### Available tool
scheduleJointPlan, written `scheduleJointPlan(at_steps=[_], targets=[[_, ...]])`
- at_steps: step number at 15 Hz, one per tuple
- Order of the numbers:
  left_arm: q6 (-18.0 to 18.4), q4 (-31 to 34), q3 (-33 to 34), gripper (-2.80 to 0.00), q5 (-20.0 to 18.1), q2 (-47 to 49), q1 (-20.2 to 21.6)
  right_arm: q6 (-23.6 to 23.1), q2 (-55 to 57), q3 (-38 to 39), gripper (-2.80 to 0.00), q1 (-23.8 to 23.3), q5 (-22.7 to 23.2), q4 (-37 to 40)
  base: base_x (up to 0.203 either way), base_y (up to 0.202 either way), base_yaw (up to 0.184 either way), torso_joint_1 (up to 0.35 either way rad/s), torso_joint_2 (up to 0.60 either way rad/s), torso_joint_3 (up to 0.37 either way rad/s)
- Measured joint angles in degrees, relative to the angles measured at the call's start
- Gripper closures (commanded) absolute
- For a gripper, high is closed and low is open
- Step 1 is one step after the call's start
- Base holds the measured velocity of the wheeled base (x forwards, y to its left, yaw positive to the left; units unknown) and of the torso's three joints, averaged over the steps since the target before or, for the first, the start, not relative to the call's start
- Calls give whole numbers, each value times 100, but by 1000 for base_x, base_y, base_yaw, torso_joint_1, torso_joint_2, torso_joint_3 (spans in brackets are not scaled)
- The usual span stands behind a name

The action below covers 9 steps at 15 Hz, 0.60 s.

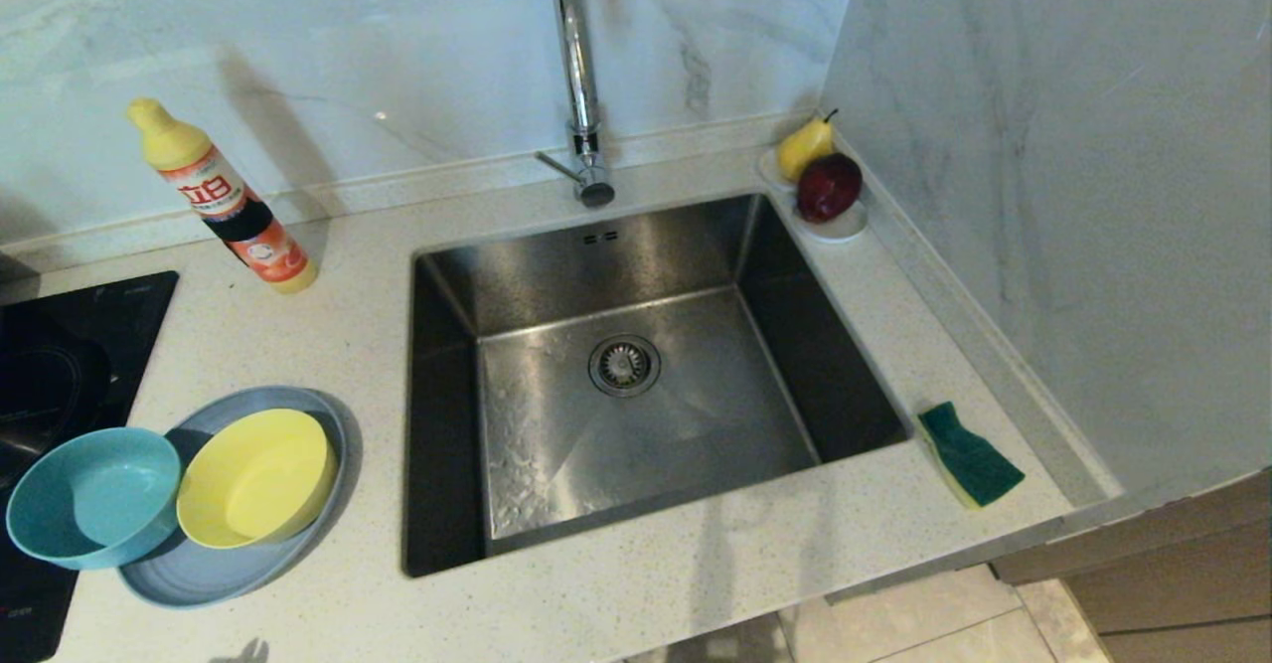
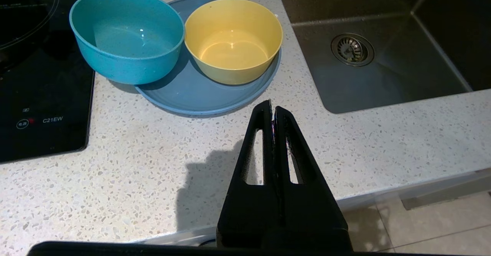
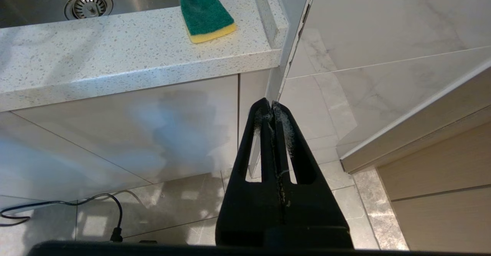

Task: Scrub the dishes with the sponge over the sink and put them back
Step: Grab the dish soap

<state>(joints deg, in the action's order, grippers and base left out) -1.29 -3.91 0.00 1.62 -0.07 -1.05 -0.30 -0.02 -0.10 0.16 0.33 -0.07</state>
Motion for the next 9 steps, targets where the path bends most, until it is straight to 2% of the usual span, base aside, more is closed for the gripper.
scheduleJointPlan(at_steps=[9], targets=[[0,-7,0,0,0,0,0,-2,0,0,0,0,0,0,0,0,0,0,0,0]])
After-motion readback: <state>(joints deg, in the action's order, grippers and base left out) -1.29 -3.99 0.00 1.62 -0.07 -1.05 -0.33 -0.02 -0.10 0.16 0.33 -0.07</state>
